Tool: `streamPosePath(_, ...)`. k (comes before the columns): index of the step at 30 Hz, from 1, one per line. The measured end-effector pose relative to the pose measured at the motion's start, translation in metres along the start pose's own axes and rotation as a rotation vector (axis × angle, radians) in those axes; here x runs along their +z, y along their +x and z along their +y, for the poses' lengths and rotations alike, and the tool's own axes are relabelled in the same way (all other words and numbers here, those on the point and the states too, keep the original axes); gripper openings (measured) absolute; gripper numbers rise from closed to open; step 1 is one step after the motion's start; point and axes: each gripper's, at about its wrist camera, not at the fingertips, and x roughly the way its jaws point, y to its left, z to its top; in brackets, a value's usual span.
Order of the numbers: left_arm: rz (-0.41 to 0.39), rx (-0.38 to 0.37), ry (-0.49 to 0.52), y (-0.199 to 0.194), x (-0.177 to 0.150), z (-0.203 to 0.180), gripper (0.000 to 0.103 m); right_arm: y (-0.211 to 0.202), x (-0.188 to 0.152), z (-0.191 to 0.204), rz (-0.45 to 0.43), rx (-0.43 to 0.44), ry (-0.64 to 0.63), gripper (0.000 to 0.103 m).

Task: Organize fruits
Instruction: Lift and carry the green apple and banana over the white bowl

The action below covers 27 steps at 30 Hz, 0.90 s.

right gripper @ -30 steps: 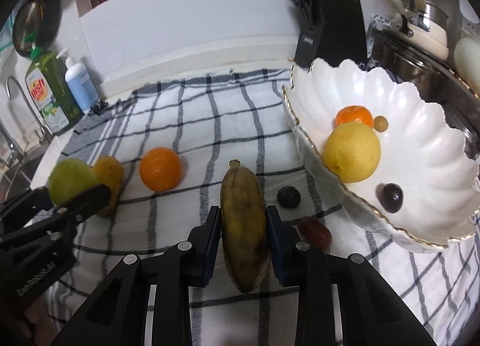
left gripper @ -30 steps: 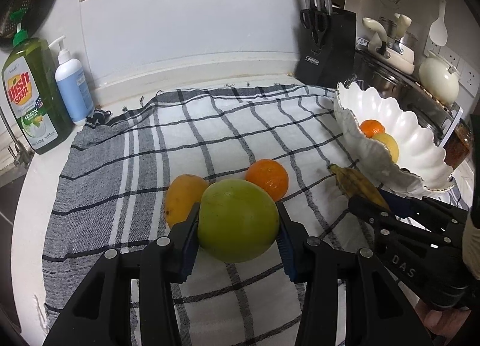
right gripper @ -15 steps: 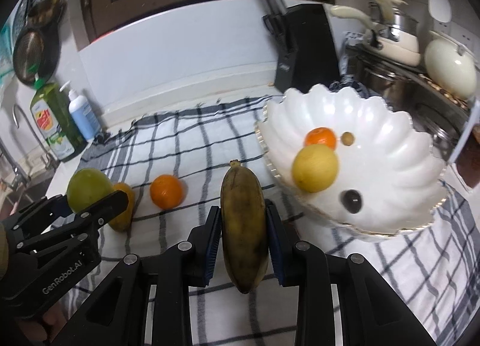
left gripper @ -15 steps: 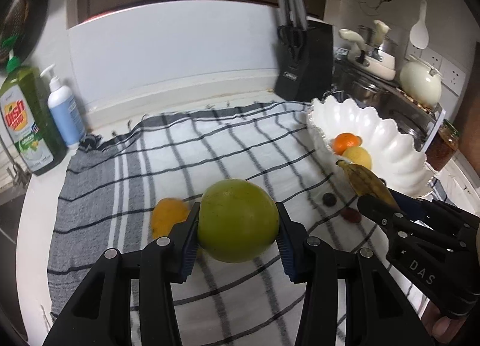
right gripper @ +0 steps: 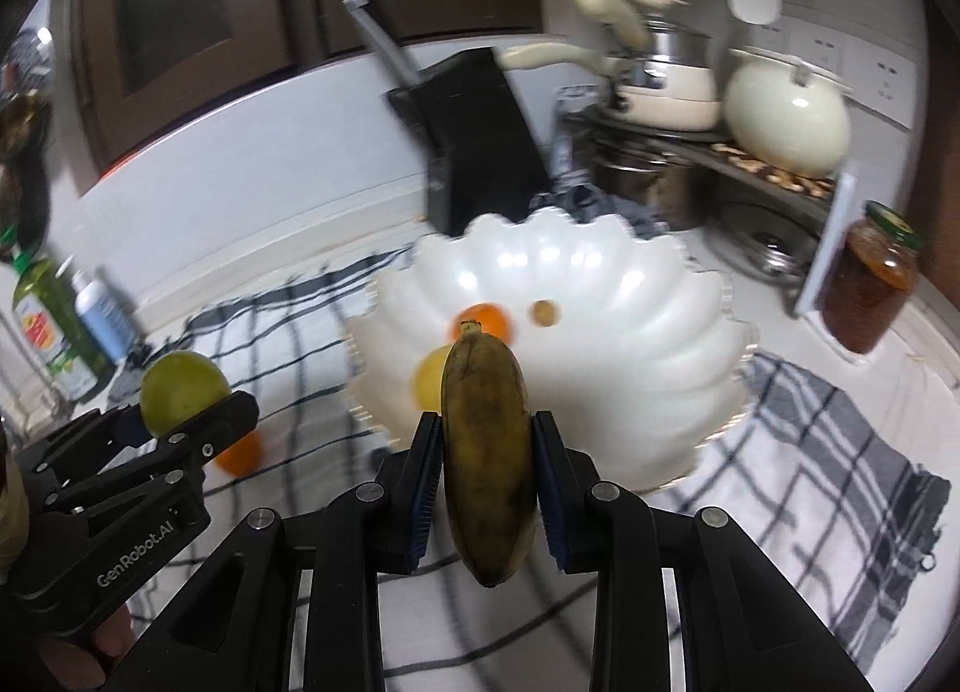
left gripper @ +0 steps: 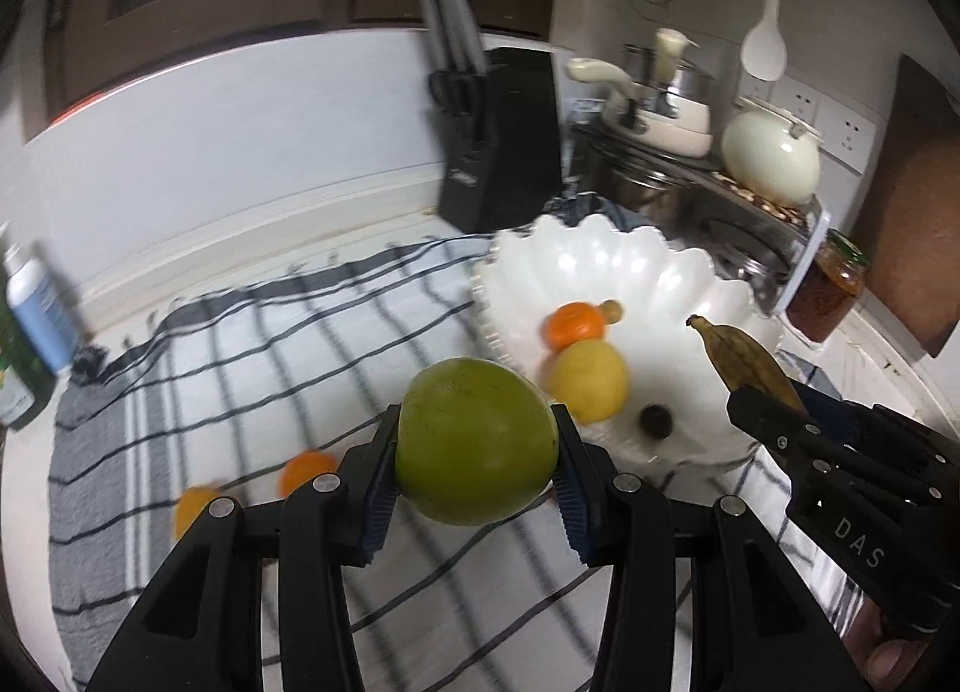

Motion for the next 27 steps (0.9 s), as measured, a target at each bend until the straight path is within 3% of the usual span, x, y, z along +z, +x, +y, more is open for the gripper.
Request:
streamPosePath(13, 0.022, -0.048, 0.074, 0.051, 0.037, -0.047, 0.045, 0.021, 0.02, -0.059, -0.005, -0.11, 0.073, 0.031)
streamPosePath(27, 0.046, -0.025, 0.079, 0.101, 0.055, -0.048, 0.045, 0.065, 0.04, -0.078, 0.019, -0.187, 0.099, 0.031)
